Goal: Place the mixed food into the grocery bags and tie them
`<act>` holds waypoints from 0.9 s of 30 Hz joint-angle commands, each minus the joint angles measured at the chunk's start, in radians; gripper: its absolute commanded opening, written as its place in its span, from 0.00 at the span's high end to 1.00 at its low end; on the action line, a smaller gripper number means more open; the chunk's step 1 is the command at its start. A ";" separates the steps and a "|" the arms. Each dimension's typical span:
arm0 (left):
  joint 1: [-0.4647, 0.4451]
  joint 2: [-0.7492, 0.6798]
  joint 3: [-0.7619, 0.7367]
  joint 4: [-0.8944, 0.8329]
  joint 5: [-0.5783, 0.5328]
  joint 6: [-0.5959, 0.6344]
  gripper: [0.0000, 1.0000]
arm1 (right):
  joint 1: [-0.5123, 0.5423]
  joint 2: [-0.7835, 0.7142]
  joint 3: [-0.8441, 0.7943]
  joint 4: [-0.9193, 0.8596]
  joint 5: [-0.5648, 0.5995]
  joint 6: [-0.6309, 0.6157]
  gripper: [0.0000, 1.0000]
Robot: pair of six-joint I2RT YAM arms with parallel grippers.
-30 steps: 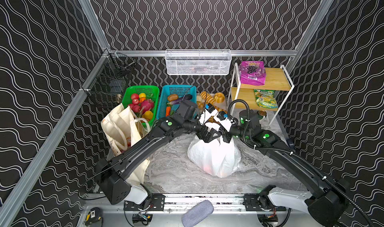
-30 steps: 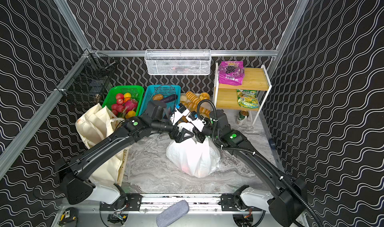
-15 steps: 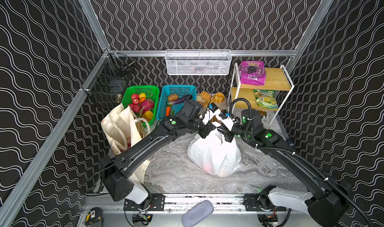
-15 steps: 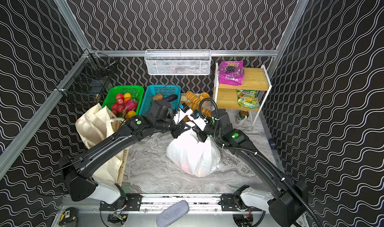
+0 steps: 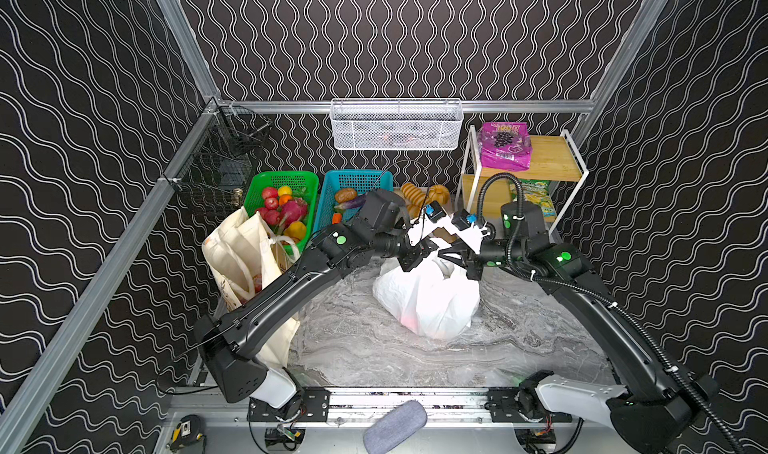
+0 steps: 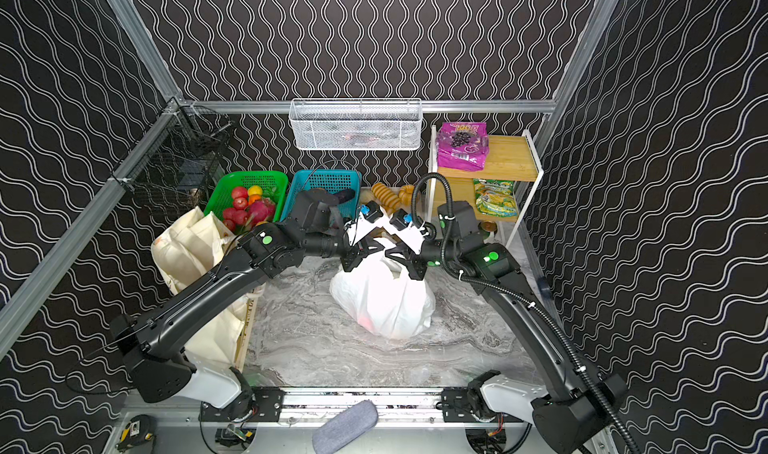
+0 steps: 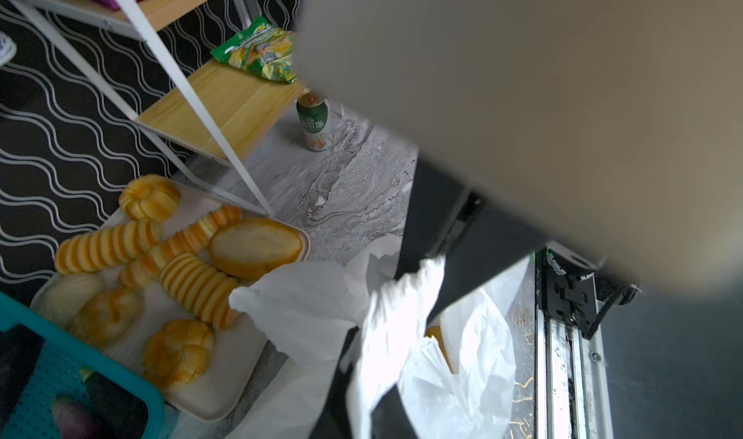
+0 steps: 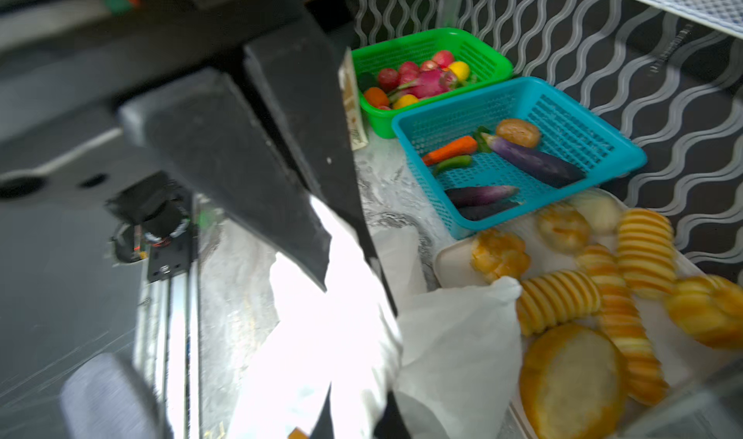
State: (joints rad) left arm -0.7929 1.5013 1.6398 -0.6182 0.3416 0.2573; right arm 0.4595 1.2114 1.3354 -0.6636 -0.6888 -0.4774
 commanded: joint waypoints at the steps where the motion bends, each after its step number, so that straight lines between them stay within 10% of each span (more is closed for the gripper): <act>1: 0.007 -0.002 -0.016 -0.100 -0.181 0.223 1.00 | -0.017 0.005 0.057 -0.192 -0.300 -0.058 1.00; 10: 0.006 -0.055 -0.149 -0.001 -0.166 0.313 1.00 | -0.057 0.096 0.067 -0.179 -0.467 -0.011 1.00; 16: 0.006 -0.083 -0.216 0.030 -0.054 0.321 1.00 | -0.083 0.068 -0.077 0.132 -0.539 0.238 1.00; 19: 0.006 -0.095 -0.236 0.004 -0.008 0.297 1.00 | -0.084 0.023 -0.167 0.209 -0.354 0.243 0.98; 27: 0.006 -0.107 -0.288 0.012 0.022 0.304 1.00 | -0.076 0.087 -0.179 0.072 -0.581 0.049 0.86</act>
State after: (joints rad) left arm -0.7910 1.4036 1.3617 -0.5411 0.3916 0.5560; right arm 0.3790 1.2835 1.1362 -0.5617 -1.1603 -0.3386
